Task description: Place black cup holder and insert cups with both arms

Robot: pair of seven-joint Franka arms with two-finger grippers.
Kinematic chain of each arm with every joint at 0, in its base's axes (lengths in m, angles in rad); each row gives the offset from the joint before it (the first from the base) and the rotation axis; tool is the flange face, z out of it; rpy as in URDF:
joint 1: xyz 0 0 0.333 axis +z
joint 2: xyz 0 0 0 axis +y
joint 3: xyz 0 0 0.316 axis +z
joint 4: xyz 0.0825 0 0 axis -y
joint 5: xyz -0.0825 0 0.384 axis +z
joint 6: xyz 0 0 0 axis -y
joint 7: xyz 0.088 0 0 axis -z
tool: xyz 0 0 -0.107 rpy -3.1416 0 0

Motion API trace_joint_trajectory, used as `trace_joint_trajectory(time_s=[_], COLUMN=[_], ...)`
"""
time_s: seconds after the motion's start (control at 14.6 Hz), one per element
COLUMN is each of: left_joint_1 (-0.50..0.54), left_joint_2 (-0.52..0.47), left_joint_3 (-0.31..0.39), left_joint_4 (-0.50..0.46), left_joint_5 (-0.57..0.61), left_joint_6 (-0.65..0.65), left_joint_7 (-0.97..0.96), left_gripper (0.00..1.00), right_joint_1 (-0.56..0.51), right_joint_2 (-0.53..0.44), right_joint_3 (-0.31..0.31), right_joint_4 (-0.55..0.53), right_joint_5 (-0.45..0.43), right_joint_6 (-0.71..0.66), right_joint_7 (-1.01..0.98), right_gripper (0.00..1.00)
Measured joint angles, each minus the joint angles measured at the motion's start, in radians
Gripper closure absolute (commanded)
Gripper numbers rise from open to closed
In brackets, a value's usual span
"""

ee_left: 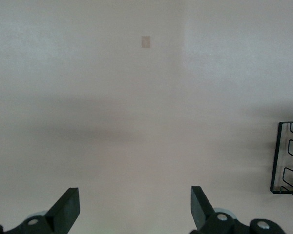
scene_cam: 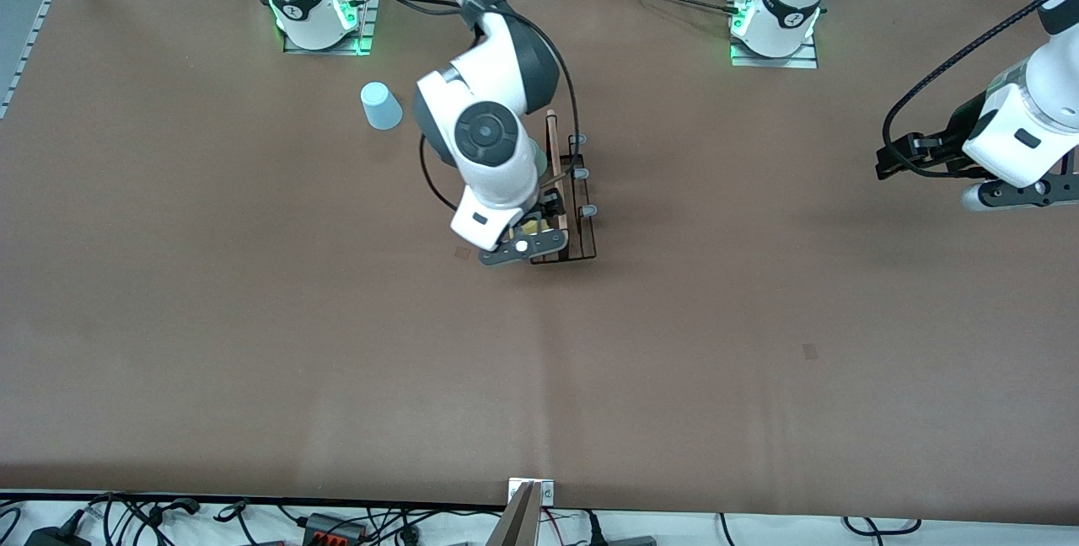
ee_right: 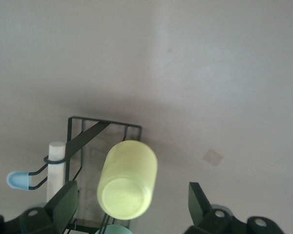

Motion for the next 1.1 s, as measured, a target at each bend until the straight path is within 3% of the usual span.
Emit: trace_joint_trajectory(time_s=[0.69, 1.1], left_joint_1=[-0.001, -0.001], left_joint_2=[-0.005, -0.005], left_joint_3=[-0.006, -0.006], left_joint_4=[0.0, 0.0], left_joint_5=[0.0, 0.0], left_joint_6=[0.0, 0.0], left_joint_7=[0.0, 0.0], left_gripper=[0.0, 0.0], right_joint_1=[-0.015, -0.092], right_joint_2=[-0.126, -0.139], right_joint_3=[-0.318, -0.342], right_joint_4=[-0.001, -0.002], right_joint_5=[0.0, 0.0], right_joint_6=[-0.178, -0.184], right_joint_7=[-0.008, -0.024], right_gripper=[0.0, 0.0])
